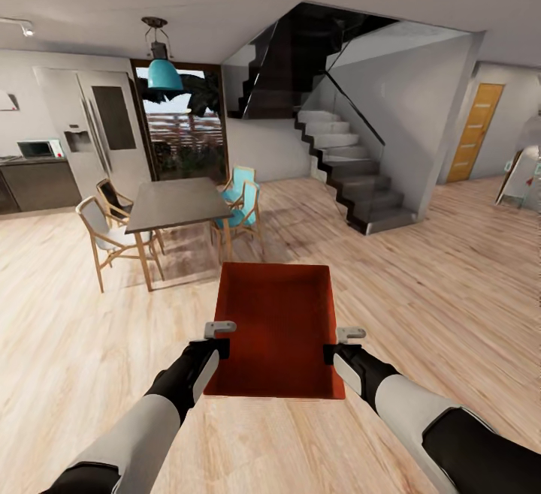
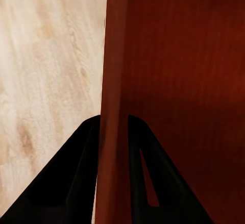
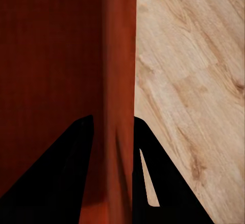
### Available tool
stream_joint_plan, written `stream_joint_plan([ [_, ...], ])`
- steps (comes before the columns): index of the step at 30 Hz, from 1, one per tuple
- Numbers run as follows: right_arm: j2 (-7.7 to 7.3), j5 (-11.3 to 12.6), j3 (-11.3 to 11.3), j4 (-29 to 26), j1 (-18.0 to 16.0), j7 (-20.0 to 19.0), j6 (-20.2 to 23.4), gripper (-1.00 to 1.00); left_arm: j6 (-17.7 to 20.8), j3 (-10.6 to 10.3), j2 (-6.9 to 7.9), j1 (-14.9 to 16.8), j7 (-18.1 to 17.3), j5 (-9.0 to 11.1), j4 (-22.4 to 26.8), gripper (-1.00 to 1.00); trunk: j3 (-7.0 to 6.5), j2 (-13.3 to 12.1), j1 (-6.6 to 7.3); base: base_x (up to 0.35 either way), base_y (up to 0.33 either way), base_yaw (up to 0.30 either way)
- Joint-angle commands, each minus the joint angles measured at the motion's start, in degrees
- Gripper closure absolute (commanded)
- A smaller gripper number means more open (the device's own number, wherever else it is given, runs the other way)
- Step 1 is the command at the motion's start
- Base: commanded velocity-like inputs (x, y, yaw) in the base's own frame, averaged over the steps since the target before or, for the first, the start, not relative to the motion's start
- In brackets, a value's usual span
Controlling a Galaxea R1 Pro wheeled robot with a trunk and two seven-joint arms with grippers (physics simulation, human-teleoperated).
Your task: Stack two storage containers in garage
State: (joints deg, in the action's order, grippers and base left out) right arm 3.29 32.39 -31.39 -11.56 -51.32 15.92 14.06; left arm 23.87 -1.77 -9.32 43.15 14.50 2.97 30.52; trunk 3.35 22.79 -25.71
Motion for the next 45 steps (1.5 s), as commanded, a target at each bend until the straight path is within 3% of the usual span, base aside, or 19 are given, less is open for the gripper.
stream_joint_plan([
  [1,-0.4,-0.67,0.1,-0.31,-0.11,0.17,0.32,1.0,2.4,-0.78,0.1,0.0,0.53,1.78,-0.72,1.0,0.12,0.13,-0.07,0.322,0.0,-0.194],
  [45,-0.39,-0.67,0.1,-0.31,-0.14,0.25,0.35,1.0,2.4,-0.78,0.08,0.0,0.53,1.78,-0.81,1.0,0.12,0.13,-0.07,0.322,0.0,-0.241],
])
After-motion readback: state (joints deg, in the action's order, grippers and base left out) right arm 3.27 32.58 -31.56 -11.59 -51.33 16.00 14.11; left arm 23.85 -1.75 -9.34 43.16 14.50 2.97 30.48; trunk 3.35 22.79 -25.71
